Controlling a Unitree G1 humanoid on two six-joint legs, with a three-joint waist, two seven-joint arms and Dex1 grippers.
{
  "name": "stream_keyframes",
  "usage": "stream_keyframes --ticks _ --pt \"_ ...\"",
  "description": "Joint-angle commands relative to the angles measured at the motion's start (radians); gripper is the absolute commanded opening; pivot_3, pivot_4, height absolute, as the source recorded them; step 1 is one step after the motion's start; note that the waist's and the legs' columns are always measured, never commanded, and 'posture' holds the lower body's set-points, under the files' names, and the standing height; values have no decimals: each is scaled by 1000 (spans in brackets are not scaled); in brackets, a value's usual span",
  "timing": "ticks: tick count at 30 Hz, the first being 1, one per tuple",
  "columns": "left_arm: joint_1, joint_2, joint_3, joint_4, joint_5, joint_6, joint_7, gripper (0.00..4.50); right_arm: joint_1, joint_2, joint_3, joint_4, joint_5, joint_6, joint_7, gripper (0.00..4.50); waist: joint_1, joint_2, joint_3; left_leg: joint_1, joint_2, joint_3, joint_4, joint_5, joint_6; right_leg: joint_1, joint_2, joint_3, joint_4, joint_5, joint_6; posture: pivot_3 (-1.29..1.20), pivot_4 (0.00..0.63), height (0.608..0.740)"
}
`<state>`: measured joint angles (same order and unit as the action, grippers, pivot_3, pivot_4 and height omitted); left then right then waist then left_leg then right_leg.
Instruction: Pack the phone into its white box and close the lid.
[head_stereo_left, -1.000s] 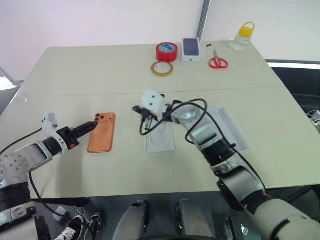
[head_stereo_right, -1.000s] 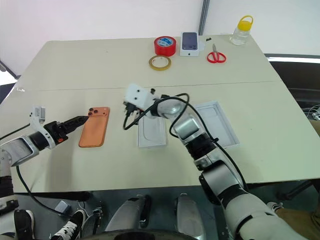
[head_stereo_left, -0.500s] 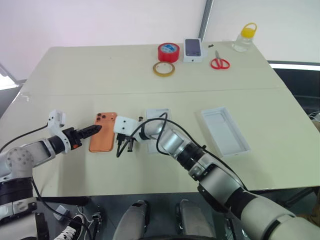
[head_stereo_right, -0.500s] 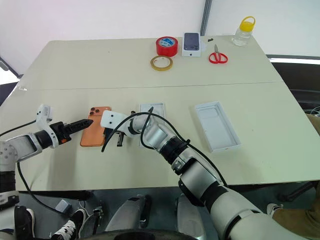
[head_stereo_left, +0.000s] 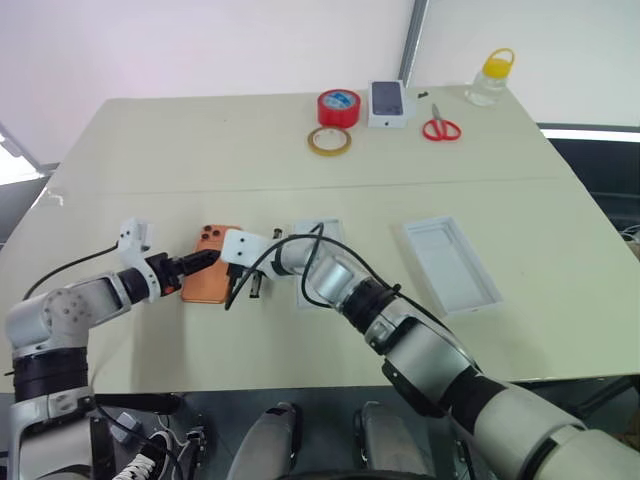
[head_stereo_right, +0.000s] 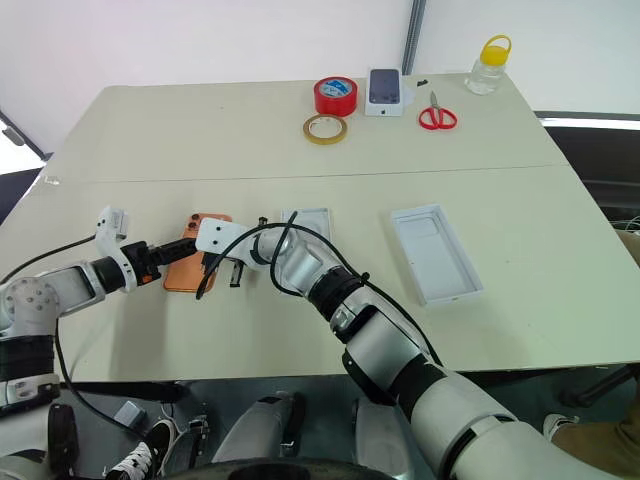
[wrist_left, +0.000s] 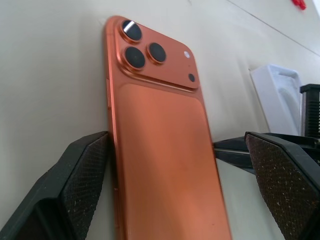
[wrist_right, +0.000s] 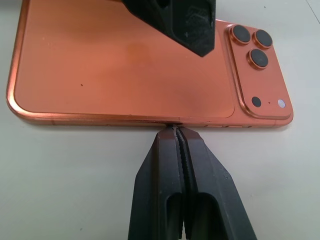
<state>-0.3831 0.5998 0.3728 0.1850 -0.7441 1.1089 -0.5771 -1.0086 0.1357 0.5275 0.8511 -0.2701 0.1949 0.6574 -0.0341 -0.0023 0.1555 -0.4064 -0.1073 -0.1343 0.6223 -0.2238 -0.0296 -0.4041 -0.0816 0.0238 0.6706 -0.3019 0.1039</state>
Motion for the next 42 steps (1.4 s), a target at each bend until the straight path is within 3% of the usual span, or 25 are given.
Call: stream_keyframes --ticks 1,9,12,15,34,37,40,42 --pt "0 -54 -66 55 -13 86 -18 4500 -8 11 -11 -14 -2 -20 8 64 1 0 -1 0 0 0 0 0 0 0 0 0 0 0 0 0 150 740" --pt "-28 -70 -16 97 3 78 -2 4500 -3 0 -14 -16 -7 -26 9 64 0 1 -1 0 0 0 0 0 -1 0 0 0 0 0 0 0 150 740" --pt "-25 -69 -4 97 -2 94 -8 3680 2 -4 -13 -17 -9 -27 8 0 -2 0 -1 0 0 0 0 0 -1 0 0 0 0 0 0 0 150 740" --pt "-19 -68 -2 85 -4 105 -12 2243 3 -3 -15 -21 -8 -26 9 0 -4 0 -1 0 0 0 0 0 -1 0 0 0 0 0 0 0 150 740" --pt "6 -62 135 37 -96 206 10 2243 11 0 -17 -24 -7 -24 10 0 -12 0 -1 0 1 -1 0 0 -1 -1 1 0 0 0 0 0 150 740" --pt "14 -70 142 26 -103 213 28 3101 13 0 -15 -25 -8 -26 11 0 -12 0 -1 0 1 -1 0 1 -1 -1 1 0 0 0 0 0 150 740" --pt "20 -79 146 13 -110 213 46 4456 14 1 -14 -25 -9 -28 14 0 -12 0 -1 0 1 -1 0 1 -1 -1 1 0 0 0 0 0 150 740" --pt "23 -82 146 5 -113 216 48 4456 14 2 -15 -27 -8 -27 16 0 -12 0 -1 0 1 -1 0 0 -1 -1 1 0 1 0 0 0 150 740"
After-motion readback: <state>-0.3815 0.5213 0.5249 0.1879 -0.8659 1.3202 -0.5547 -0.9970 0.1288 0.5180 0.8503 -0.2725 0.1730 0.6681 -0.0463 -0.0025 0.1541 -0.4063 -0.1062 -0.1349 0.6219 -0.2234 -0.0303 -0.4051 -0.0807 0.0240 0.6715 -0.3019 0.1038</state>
